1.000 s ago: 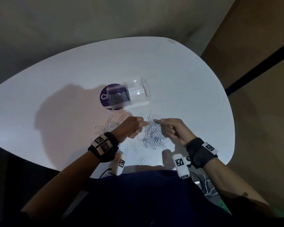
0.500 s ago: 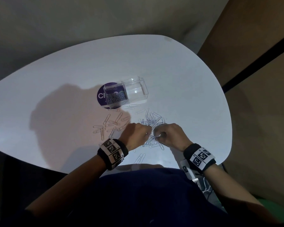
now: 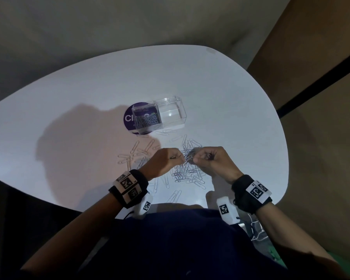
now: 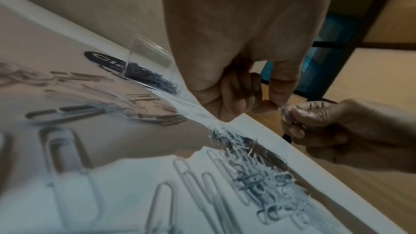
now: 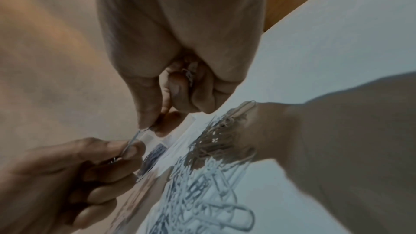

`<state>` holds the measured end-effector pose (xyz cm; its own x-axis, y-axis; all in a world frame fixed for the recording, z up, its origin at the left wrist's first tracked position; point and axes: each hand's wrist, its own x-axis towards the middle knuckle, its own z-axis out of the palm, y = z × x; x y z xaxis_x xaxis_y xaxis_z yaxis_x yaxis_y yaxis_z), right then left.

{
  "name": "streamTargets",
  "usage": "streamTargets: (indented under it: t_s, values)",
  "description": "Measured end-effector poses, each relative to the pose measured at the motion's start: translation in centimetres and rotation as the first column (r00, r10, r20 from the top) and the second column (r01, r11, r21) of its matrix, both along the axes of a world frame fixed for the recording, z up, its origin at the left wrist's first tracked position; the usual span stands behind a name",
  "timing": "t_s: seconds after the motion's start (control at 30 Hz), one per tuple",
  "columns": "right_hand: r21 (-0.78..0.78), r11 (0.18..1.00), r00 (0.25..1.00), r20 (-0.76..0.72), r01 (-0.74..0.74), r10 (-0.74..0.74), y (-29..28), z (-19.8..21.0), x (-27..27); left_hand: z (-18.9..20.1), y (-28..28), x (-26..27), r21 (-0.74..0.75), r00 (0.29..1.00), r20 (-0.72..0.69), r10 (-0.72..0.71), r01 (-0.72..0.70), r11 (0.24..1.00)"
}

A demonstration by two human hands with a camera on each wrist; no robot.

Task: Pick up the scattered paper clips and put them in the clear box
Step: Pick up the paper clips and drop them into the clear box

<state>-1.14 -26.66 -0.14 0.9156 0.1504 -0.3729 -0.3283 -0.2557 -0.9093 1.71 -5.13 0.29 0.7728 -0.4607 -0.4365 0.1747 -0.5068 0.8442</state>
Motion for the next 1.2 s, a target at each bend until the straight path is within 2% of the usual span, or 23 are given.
streamTargets:
  t_s: [0.1, 0.23, 0.3, 0.4, 0.5, 0.6, 0.7, 0.77, 0.83, 0.9, 0.97, 1.03, 1.1, 1.2]
  values:
    - [0.038, 0.998, 0.999, 0.013, -0.049, 0.048, 0.9, 0.6, 0.1, 0.9, -0.3, 0.0, -0.029, 0.997, -0.053, 0.060, -0.061, 0.998]
    - [0.087, 0.995, 0.998, 0.000, -0.058, 0.058, 1.4, 0.6, 0.4, 1.3, -0.3, 0.5, 0.018, 0.988, -0.038, 0.148, -0.147, 0.989]
    - [0.088, 0.994, 0.998, -0.012, -0.062, 0.063, 1.1, 0.3, 0.5, 1.4, 0.1, 0.7, 0.020, 0.980, -0.077, 0.182, -0.181, 0.983]
    - [0.143, 0.990, 0.997, -0.072, -0.020, 0.030, 0.4, 0.1, 0.2, 1.2, 1.1, 0.8, -0.182, 0.931, -0.288, 0.224, -0.283, 0.942]
    - [0.280, 0.958, 0.988, -0.152, 0.068, -0.026, 0.4, 0.3, 0.2, 1.3, 2.3, 0.9, -0.357, 0.888, -0.424, 0.176, -0.342, 0.869]
    - [0.420, 0.894, 0.975, -0.212, 0.158, -0.073, 1.6, 1.7, 1.0, 2.0, 3.1, 1.5, -0.416, 0.846, -0.494, 0.198, -0.431, 0.801]
    - [0.470, 0.857, 0.960, -0.267, 0.209, -0.088, 3.1, 3.1, 3.2, 3.2, 4.2, 3.1, -0.432, 0.828, -0.500, 0.253, -0.492, 0.756]
    - [0.496, 0.829, 0.933, -0.351, 0.260, -0.083, 4.4, 3.8, 5.2, 4.1, 4.9, 4.6, -0.395, 0.845, -0.417, 0.335, -0.501, 0.770]
    - [0.516, 0.805, 0.904, -0.424, 0.294, -0.058, 6.0, 4.7, 7.3, 4.9, 5.3, 6.5, -0.297, 0.834, -0.287, 0.471, -0.545, 0.784]
    - [0.464, 0.848, 0.904, -0.426, 0.256, -0.040, 7.7, 5.7, 9.5, 5.1, 5.6, 8.7, -0.160, 0.826, -0.123, 0.550, -0.564, 0.810]
    - [0.327, 0.932, 0.926, -0.376, 0.154, -0.021, 9.4, 6.4, 11.7, 5.1, 5.7, 10.6, 0.012, 0.870, -0.040, 0.492, -0.492, 0.871]
    - [0.199, 0.975, 0.942, -0.336, 0.097, -0.026, 10.9, 6.9, 13.7, 4.6, 5.6, 11.9, 0.157, 0.930, -0.073, 0.360, -0.346, 0.925]
    - [0.122, 0.990, 0.950, -0.311, 0.066, -0.025, 12.4, 7.1, 15.1, 4.6, 4.9, 12.5, 0.249, 0.944, -0.107, 0.313, -0.280, 0.927]
    - [0.056, 0.998, 0.948, -0.319, 0.028, -0.009, 13.8, 7.1, 16.1, 5.1, 3.9, 12.6, 0.337, 0.970, -0.017, 0.244, -0.225, 0.914]
